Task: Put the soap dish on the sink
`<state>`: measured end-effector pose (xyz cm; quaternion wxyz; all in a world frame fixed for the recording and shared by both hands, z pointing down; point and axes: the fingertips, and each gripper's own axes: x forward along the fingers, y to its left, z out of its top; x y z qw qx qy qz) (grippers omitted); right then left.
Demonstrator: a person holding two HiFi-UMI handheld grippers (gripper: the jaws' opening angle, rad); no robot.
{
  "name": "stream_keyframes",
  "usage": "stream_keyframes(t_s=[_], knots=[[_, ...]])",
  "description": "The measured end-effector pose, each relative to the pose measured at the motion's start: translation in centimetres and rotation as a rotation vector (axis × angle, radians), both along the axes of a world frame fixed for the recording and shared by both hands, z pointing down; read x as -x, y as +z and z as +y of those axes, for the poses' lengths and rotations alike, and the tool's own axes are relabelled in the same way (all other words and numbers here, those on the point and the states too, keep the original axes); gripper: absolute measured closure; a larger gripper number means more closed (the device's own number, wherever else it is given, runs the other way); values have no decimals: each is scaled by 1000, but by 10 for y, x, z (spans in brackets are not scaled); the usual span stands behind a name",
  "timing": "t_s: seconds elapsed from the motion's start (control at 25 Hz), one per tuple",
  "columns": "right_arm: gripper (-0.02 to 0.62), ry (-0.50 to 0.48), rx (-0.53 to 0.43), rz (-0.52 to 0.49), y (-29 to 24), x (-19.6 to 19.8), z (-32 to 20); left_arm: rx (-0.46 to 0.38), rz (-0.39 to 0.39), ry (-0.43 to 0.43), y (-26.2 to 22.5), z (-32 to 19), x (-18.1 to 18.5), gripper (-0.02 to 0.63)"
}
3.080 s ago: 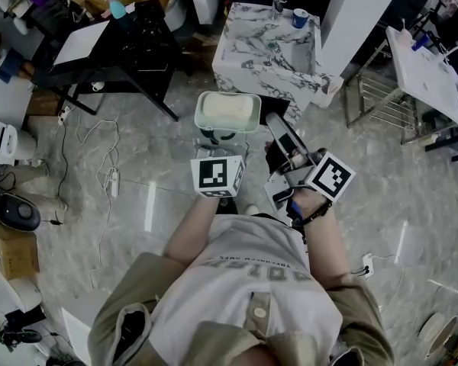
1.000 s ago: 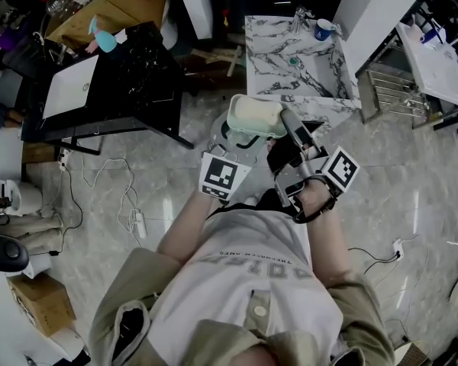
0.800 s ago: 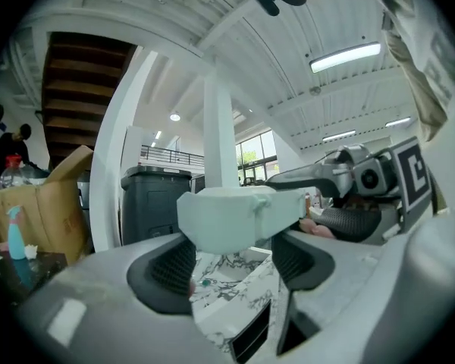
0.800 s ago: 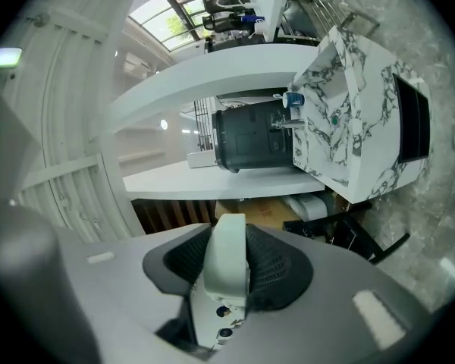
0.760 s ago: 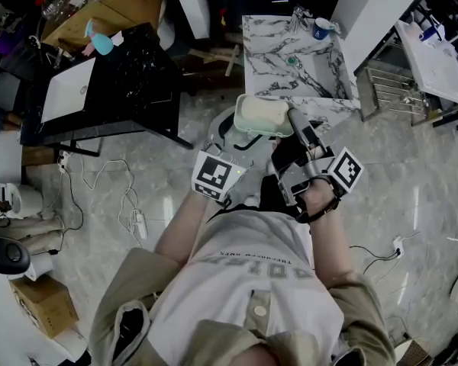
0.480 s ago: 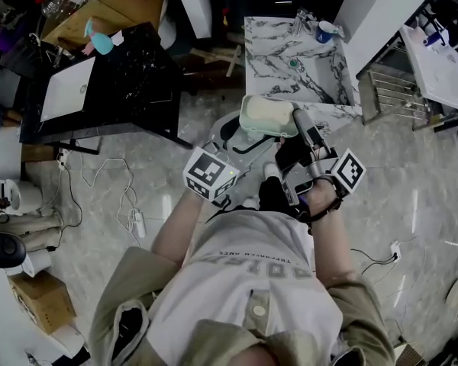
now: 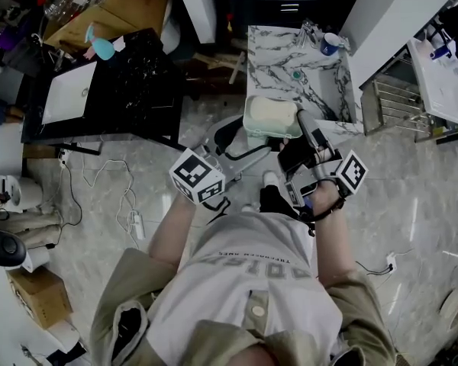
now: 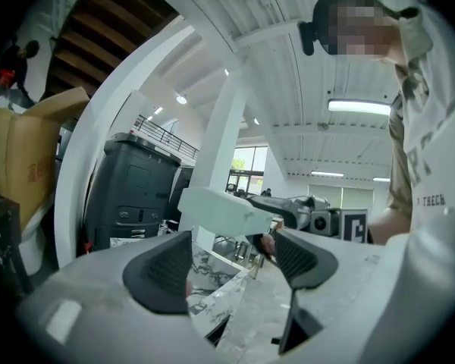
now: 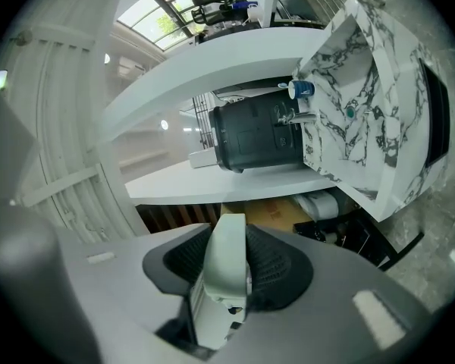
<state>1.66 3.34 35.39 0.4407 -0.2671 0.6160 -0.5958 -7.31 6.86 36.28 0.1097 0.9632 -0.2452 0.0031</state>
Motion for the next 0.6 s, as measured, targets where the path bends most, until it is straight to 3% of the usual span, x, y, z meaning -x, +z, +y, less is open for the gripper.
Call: stream_keyframes(t_s=[0.16, 0.48, 0.6], knots=[[448, -19, 5, 3, 3, -6, -18, 64, 117, -32, -12, -19, 3, 245], [448, -53, -4, 46, 7, -22, -52, 166, 224, -103, -17, -60, 0, 247], [448, -71, -4, 58, 10, -29, -66, 208, 249, -118, -12, -74, -8, 308]])
